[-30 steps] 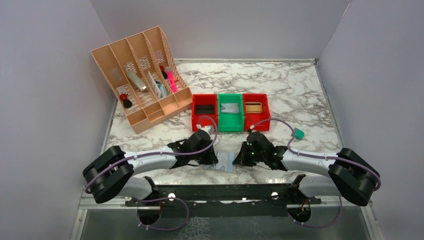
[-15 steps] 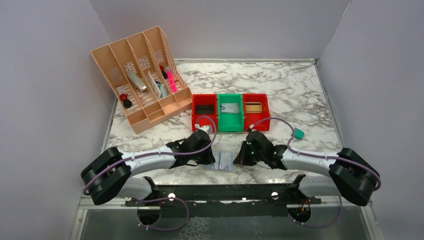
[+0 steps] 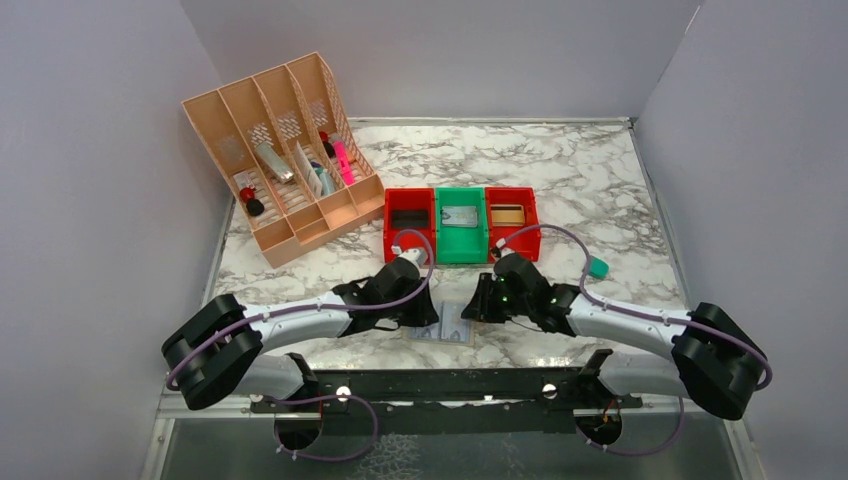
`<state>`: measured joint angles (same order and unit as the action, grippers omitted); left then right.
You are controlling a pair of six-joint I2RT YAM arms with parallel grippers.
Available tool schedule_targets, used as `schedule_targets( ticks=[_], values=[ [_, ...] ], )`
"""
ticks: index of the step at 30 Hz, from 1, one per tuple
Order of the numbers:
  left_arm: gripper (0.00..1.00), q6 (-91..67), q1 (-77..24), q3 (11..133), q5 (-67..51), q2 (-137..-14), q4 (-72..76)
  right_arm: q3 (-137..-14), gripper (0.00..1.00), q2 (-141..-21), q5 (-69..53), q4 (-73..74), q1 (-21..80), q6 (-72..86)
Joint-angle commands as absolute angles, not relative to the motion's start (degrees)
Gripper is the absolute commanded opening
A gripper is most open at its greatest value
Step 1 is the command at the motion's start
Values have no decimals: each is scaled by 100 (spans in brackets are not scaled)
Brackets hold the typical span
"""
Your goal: Take the credit cards out of the card holder
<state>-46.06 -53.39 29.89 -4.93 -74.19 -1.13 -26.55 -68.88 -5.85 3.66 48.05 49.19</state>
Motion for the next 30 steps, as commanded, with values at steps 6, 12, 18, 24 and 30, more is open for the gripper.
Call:
schedule_targets(
  ticks=[6,12,18,24,30],
  values=[
    [35,-4579,-5361,3086,-822,-7543,339,-2839,27,-7491,-973,-10,4808,4725],
    [40,-4615,-5361,3121,-1102,-7793,595,-2450,22,-7875,-674,90,4808,5077],
    [40,-4649,-5361,3096,-894,-7835,406,-2075,16,-7901,-565,19,4808,5309],
    [37,-4689,-5358,3020,-964,-7780,488,-2029,13,-7881,-381,79,4808,5430],
    [25,-4950,-5353,2819,-1129,-7537,915,-2036,12,-7883,-359,129,4808,5445]
  ],
)
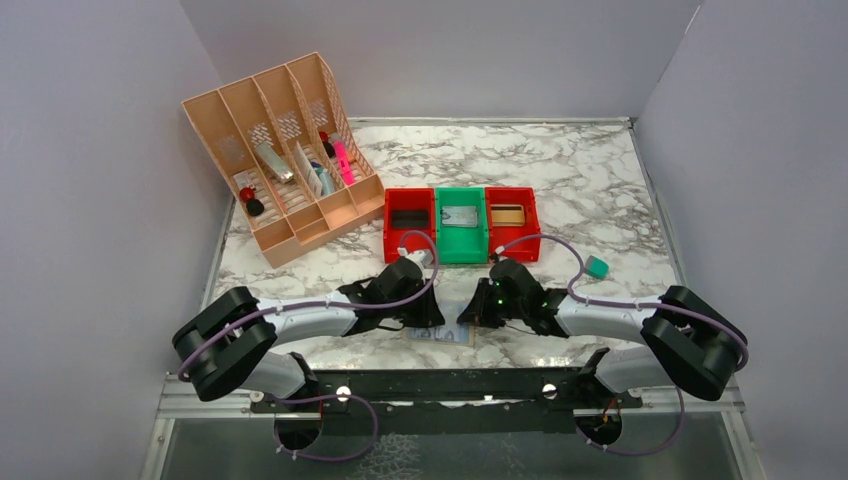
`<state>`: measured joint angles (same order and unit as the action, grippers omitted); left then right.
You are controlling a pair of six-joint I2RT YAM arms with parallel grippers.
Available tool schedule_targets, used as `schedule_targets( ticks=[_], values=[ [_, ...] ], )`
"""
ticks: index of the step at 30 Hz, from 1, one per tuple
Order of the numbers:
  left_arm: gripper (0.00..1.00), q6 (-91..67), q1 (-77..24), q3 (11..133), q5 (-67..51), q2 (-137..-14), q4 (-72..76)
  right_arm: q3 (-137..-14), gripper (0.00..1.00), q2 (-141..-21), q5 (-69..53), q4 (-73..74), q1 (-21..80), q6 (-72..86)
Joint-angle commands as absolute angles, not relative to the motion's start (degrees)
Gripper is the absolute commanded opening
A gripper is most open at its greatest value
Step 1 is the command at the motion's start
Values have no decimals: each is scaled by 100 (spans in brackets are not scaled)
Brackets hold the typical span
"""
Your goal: Take the credit cards out of the card holder
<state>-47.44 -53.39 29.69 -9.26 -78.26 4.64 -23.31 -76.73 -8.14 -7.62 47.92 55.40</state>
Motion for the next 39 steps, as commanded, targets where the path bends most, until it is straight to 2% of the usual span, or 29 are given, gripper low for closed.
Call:
schedule_targets(
  ticks=[1,8,12,19,27,30,32,39],
  values=[
    [23,-4970,-5353,2776,-1141,-7460,995,-2043,12,-7884,-360,132,4808,5439],
    [11,-5024,-5300,2713,-1424,-7448,1230,-2083,12,-7854,-395,141,4808,5429],
    [0,-5013,-5291,2707,-1331,-7434,1136,-2080,12,-7825,-375,166,4808,5423],
    [0,-4815,-5262,2774,-786,-7043,432,-2054,12,-7761,-274,249,4808,5452],
    [0,-4790,-5183,2681,-772,-6997,383,-2095,12,-7752,-255,261,4808,5439],
    [17,-4811,-5173,2684,-783,-7142,393,-2098,12,-7766,-264,264,4808,5440],
    [25,-4851,-5176,2690,-904,-7291,532,-2094,12,-7786,-264,260,4808,5436],
    [30,-5034,-5170,2621,-1148,-7765,1074,-2097,12,-7847,-291,213,4808,5446]
  ],
)
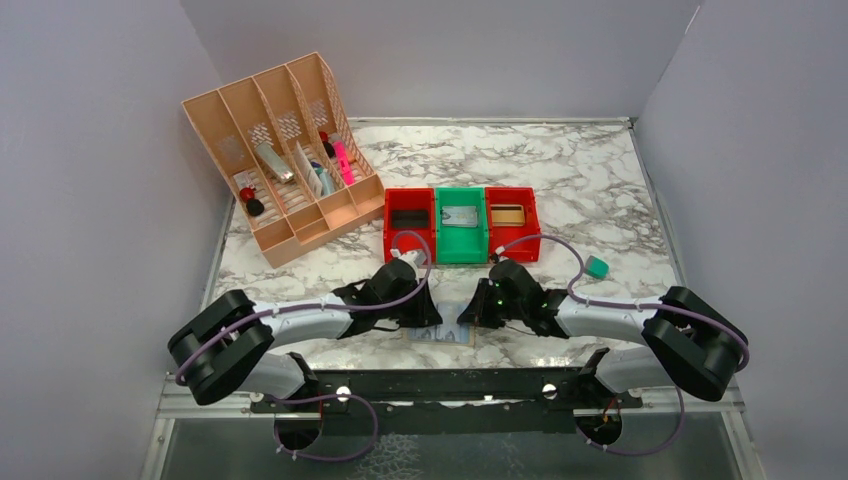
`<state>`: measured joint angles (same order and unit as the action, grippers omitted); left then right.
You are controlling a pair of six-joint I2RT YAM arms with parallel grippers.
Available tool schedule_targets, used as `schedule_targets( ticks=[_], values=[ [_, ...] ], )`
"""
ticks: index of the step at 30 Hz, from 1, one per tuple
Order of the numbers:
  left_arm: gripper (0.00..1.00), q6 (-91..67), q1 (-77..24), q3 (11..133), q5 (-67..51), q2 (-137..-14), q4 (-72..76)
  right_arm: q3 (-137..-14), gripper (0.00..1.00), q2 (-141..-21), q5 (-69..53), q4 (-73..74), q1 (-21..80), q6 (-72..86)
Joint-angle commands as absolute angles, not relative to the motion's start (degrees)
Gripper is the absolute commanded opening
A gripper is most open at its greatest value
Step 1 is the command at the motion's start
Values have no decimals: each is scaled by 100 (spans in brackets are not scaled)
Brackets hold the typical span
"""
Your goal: Take the credit cards out of the card holder
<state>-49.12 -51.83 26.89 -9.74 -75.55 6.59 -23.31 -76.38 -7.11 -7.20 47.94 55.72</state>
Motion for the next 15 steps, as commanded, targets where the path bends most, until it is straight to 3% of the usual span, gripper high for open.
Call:
schedule_targets(
  ticks=[1,7,15],
  values=[
    [30,-5061,-5169,2606,-1139,-7803,1087,-2104,12,-7856,-291,211,4808,5439],
    [28,-5272,-5170,2338,-1064,-7706,1387,-2100,12,-7905,-286,191,4808,5434],
    [12,-5470,-5128,2202,-1435,-7777,1926,-2096,12,-7954,-288,177,4808,5462]
  ],
)
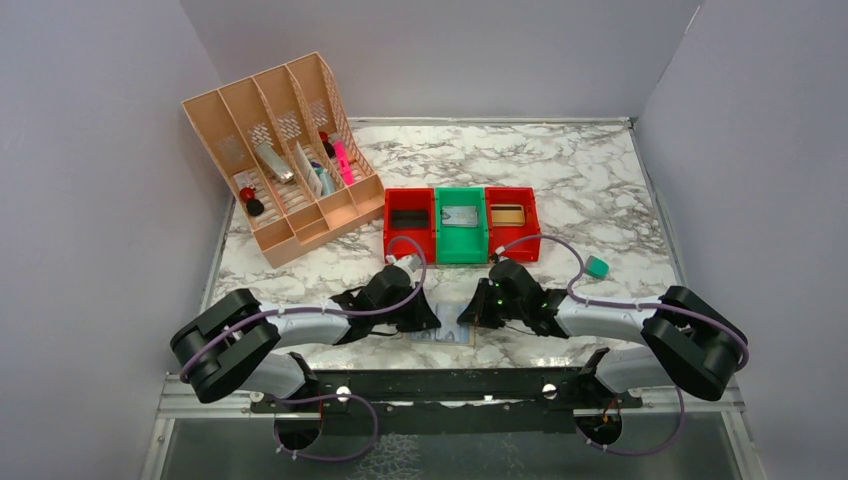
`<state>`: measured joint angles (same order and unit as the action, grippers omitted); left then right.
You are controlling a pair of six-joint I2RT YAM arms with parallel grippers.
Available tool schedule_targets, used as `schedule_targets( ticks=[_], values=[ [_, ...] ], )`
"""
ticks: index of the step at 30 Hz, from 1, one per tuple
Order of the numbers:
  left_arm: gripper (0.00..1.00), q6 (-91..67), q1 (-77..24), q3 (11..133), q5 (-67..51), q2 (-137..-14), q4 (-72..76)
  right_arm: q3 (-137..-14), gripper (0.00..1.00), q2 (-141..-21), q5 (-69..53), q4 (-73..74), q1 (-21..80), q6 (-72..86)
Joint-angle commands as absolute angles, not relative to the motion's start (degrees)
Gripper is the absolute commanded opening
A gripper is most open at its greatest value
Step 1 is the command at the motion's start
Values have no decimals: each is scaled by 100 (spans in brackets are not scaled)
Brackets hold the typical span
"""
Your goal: Take the credit cards out of the card holder
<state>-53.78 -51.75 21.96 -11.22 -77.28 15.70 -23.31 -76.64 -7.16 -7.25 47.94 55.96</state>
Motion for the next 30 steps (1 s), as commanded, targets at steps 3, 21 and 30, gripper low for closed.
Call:
schedule_targets(
  ticks=[3,21,30],
  values=[
    [1,-5517,-5112,2178,-1427,-7732,2003,-2095,12,-7954,-263,200,4807,5464],
    [0,-5300,-4755,1965,-1148,-7067,1405,-2059,12,-7728,-42,371,4808,5550],
    [0,-5135,-4741,2070,-1170,-6952,1276,-2503,15,-7393,-544,364,4808,5059]
  ],
)
